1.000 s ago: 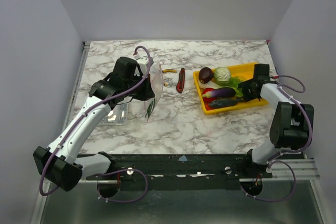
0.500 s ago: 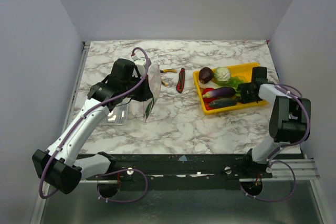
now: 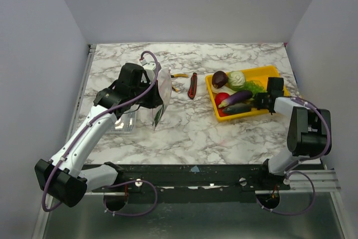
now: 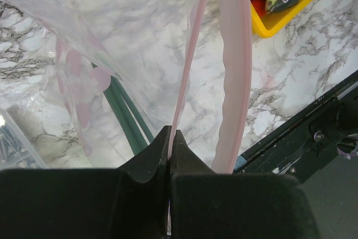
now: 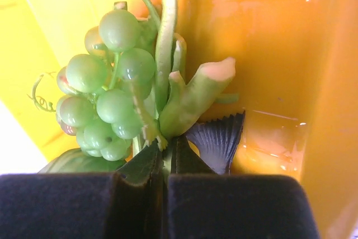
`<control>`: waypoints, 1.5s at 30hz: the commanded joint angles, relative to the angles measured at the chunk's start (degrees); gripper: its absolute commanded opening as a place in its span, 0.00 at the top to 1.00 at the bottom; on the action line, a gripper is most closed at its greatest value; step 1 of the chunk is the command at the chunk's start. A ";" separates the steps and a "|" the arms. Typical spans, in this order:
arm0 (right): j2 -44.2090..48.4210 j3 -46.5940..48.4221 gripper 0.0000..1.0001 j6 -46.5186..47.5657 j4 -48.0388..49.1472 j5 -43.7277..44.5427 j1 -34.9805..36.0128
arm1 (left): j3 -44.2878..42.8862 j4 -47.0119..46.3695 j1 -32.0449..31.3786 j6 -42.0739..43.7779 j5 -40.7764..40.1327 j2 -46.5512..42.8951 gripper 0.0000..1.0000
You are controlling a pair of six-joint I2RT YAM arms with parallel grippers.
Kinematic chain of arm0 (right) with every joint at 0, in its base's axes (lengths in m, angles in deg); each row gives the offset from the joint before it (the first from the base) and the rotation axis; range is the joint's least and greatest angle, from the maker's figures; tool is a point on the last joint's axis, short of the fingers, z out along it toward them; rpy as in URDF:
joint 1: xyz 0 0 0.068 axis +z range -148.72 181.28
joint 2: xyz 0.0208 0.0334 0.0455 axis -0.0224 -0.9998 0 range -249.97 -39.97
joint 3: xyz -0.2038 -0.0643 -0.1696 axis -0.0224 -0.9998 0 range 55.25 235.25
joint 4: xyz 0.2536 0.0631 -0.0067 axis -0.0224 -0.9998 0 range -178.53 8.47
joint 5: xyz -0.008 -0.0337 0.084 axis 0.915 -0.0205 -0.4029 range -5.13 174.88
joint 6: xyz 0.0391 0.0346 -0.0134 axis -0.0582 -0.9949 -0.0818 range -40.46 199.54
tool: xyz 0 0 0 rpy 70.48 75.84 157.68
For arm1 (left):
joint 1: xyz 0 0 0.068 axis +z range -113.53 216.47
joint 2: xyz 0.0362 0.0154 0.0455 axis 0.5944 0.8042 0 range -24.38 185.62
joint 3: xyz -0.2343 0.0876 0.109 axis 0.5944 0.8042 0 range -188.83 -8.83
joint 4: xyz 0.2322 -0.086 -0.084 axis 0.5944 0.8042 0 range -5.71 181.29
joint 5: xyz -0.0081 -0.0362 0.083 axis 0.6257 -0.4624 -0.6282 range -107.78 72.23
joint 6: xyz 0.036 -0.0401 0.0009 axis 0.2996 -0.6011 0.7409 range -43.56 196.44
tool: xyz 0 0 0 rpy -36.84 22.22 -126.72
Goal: Place the food in the zip-top bag and seal the zipper
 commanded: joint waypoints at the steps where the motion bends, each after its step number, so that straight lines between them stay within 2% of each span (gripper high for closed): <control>1: 2.89 -1.06 1.00 0.54 -6.26 6.41 -0.04 | 0.38 -0.90 0.43 0.43 -0.07 -0.83 1.00; 9: 9.80 1.26 1.00 3.51 -9.29 10.47 -0.02 | 0.57 -1.12 0.51 0.25 0.76 -0.66 1.00; 19: 14.61 6.02 1.00 6.27 -17.65 13.95 -0.04 | 0.66 -1.33 0.59 0.25 0.58 -0.22 1.00; 29: 20.54 7.64 1.00 12.72 -19.86 19.98 -0.08 | 0.60 -1.20 0.60 0.25 0.69 0.43 1.00; 36: 21.19 10.25 1.00 19.19 -20.21 24.45 -0.03 | 0.75 -1.31 0.60 0.16 0.95 0.63 1.00; 41: 23.10 11.81 1.00 29.36 -17.26 27.23 0.03 | 0.71 -1.33 0.60 0.16 0.82 0.77 1.00; 45: 25.42 14.58 1.00 45.81 -12.26 25.41 -0.01 | 0.55 -1.40 0.61 -0.34 1.64 1.15 1.00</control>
